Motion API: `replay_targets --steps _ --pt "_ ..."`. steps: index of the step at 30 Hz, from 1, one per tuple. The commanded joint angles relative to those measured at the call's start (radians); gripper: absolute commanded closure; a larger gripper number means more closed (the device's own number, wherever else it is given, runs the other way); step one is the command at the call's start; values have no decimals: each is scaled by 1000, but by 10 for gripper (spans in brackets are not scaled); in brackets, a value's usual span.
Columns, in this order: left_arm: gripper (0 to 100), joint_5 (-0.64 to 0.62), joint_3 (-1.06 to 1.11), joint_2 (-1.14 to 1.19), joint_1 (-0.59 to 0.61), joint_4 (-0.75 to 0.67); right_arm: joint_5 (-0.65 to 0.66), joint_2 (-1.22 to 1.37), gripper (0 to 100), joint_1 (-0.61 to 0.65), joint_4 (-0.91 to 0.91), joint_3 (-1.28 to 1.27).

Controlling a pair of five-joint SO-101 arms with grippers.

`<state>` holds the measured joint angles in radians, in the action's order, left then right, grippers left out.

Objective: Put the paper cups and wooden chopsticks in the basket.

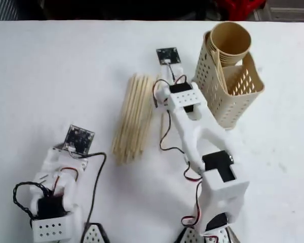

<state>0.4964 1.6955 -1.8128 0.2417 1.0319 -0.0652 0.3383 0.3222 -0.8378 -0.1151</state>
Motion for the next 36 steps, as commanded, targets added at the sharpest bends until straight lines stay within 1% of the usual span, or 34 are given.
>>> replay_targets --steps 1,8,9,11,12,13,19,22,25,28,34,36 --pt "857 9 -3 -7 -4 3 2 50 875 -16 31 77" --pt "857 9 -3 -7 -4 3 2 206 884 -18 13 149" --pt "857 9 -3 -7 -4 3 2 213 901 -18 -2 152" --pt "857 9 -3 -7 -4 3 2 214 975 -19 -44 163" --pt "857 9 -3 -7 -4 3 2 213 991 -21 -68 170" --pt "857 9 -3 -7 -4 3 2 213 973 -24 -99 181" --pt "857 9 -3 -7 -4 3 2 209 981 -47 -260 265" --pt "857 9 -3 -7 -4 3 2 165 981 -36 -332 287" --pt "857 9 -3 -7 -4 3 2 54 981 -15 -378 273" --pt "857 9 -3 -7 -4 3 2 -114 981 5 -404 224" --pt "857 9 -3 -7 -4 3 2 -573 981 22 -404 54" --pt "857 9 -3 -7 -4 3 25 -739 981 15 -403 26"
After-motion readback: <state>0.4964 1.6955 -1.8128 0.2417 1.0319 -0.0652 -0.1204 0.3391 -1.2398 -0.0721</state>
